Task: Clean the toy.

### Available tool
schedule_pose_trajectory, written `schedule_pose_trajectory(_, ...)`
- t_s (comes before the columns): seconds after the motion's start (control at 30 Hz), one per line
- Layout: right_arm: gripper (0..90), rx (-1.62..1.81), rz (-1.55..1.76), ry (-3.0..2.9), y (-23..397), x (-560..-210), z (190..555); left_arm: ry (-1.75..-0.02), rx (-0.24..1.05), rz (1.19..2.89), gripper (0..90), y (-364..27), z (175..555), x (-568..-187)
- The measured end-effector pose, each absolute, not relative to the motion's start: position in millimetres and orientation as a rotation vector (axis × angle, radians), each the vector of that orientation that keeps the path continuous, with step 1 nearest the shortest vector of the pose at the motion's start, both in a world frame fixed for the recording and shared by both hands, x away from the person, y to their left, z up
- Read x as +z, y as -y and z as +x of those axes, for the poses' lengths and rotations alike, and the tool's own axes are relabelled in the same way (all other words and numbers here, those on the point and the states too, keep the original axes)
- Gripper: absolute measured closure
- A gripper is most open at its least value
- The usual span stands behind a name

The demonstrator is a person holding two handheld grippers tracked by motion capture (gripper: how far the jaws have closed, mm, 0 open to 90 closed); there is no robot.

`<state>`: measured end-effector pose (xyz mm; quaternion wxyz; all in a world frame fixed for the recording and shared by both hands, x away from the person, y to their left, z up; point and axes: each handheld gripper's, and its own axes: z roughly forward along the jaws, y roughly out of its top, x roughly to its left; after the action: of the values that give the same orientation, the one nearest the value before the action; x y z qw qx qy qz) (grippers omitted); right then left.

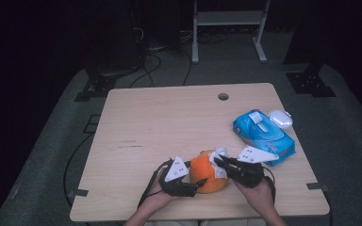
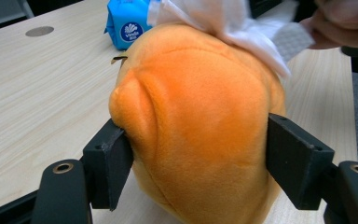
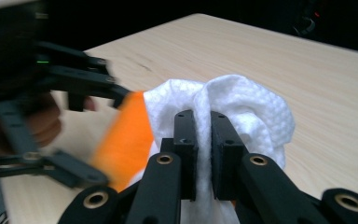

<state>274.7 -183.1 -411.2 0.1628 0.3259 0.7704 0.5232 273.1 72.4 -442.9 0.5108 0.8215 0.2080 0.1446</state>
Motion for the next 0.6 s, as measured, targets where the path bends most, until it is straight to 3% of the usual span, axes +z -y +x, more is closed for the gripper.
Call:
schedule_pose_trajectory(0.17, 82.0, 1.509, 0.869, -2.243, 174, -410, 268, -0.490, 0.315, 1.915, 14.9, -77, 277, -437)
schedule_pose_trajectory(0.3, 81.8, 1.475, 0.775, -2.282, 157, -408, 260, -0.472, 0.363, 1.943, 24.7, -78, 274, -438)
schedule_pose_trajectory(0.4, 81.8, 1.477, 0.849, -2.250, 168, -407, 266, -0.478, 0.367, 1.946, 30.0, -81, 274, -439)
schedule_pose_trajectory(0.53, 81.7, 1.471, 1.009, -2.209, 193, -419, 281, -0.477, 0.343, 1.942, 29.2, -82, 275, -439)
schedule_pose_trajectory(0.6, 81.8, 1.488, 1.025, -2.219, 194, -421, 282, -0.483, 0.315, 1.931, 23.5, -81, 277, -437)
